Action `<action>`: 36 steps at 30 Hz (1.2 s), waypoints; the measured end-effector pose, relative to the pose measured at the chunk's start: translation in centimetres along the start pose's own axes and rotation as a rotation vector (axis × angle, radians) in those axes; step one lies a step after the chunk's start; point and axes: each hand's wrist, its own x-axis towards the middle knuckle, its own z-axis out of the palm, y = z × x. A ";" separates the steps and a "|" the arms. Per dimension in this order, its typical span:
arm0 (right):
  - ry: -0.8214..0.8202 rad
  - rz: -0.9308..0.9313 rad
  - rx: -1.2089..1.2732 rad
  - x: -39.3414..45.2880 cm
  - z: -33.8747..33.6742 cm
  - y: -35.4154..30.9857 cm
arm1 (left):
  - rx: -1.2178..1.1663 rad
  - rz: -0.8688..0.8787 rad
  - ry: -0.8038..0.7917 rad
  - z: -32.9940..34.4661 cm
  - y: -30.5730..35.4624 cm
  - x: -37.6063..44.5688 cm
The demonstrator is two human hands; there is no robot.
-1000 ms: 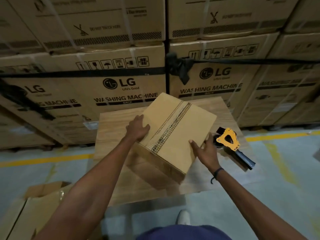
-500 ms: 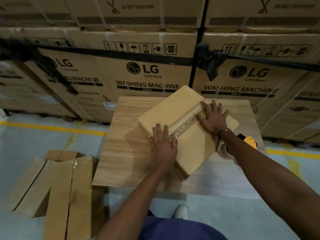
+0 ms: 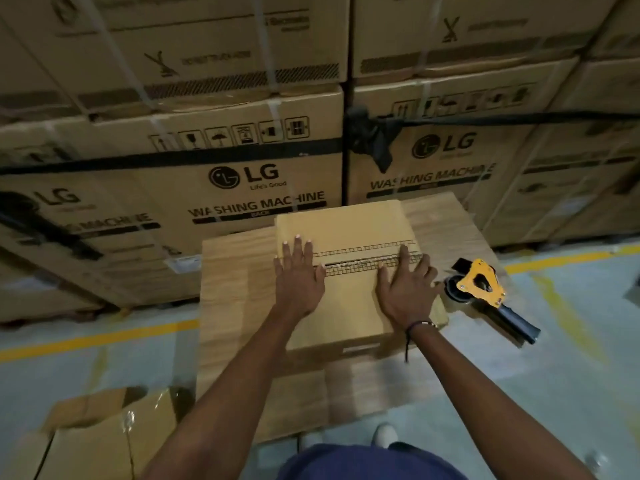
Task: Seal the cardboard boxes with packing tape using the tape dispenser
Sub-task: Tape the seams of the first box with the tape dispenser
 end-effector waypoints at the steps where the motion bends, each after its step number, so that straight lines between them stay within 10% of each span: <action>1: 0.003 0.004 0.004 0.0 0.0 0.0 | 0.017 -0.011 0.033 0.4 0.6 -0.2; 13: 0.069 0.003 0.131 0.3 -1.1 0.8 | -0.037 0.026 0.214 0.9 1.6 -0.2; 23: 0.136 0.084 0.488 3.8 -3.8 13.5 | -0.348 0.467 0.225 2.0 18.8 -1.1; 36: -0.369 0.248 0.156 9.1 1.2 31.6 | -0.320 0.454 0.169 7.9 28.9 0.1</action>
